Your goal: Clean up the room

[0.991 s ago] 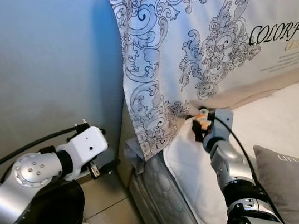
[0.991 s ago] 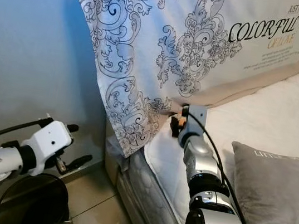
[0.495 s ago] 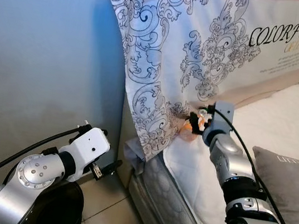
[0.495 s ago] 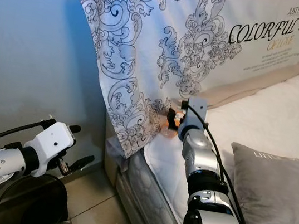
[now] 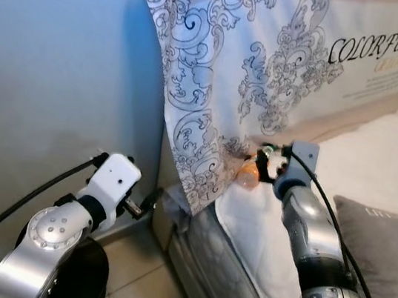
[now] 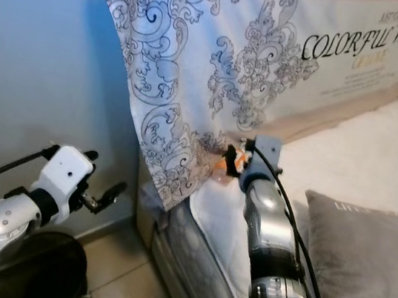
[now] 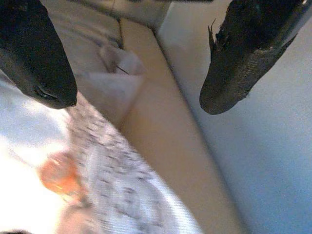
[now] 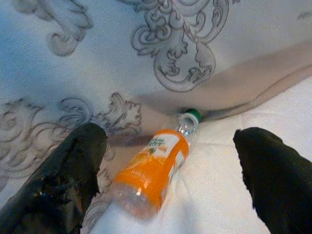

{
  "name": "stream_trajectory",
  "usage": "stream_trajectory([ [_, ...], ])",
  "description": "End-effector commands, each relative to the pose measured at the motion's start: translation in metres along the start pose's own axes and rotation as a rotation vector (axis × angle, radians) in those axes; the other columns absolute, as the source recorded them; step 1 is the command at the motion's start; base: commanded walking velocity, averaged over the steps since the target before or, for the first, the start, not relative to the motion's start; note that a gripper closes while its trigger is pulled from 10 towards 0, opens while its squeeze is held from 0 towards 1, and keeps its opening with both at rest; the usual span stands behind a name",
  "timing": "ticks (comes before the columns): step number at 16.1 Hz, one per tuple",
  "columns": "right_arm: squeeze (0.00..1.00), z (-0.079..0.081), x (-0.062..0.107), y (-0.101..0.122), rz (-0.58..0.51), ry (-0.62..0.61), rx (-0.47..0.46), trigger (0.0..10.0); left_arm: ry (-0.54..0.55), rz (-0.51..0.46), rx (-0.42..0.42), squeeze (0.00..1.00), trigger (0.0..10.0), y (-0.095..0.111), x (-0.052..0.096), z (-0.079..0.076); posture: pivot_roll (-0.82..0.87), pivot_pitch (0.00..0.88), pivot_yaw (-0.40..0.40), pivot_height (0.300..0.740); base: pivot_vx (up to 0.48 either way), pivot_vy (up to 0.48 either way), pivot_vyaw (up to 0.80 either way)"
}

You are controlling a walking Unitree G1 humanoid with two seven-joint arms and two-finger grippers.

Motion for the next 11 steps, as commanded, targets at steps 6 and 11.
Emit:
stream_trajectory([
  [6,0.0,0.009,0.049,-0.008,-0.054,0.025,-0.008,10.0,0.175,-0.066,-0.004,0.0,10.0,-0.001,0.0,0.012,0.07,0.0,-0.014,0.74,0.0,0.0,0.0],
  [11,0.0,0.006,0.059,-0.008,-0.033,0.001,-0.047,10.0,0.125,-0.051,0.016,0.0,10.0,-0.003,-0.005,0.014,0.05,0.0,0.018,0.74,0.177,0.0,0.48],
])
Point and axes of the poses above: a point about 5 cm out from each wrist's last joint towards the gripper, its own x axis pointing back from the gripper into the wrist, its own y axis along the axis of the wrist's last joint, z = x × y, the point moved 1 cm from there along -x, pointing out of the wrist towards the gripper, and after that the axes turned 6 degrees about x, right-handed, at the moved point
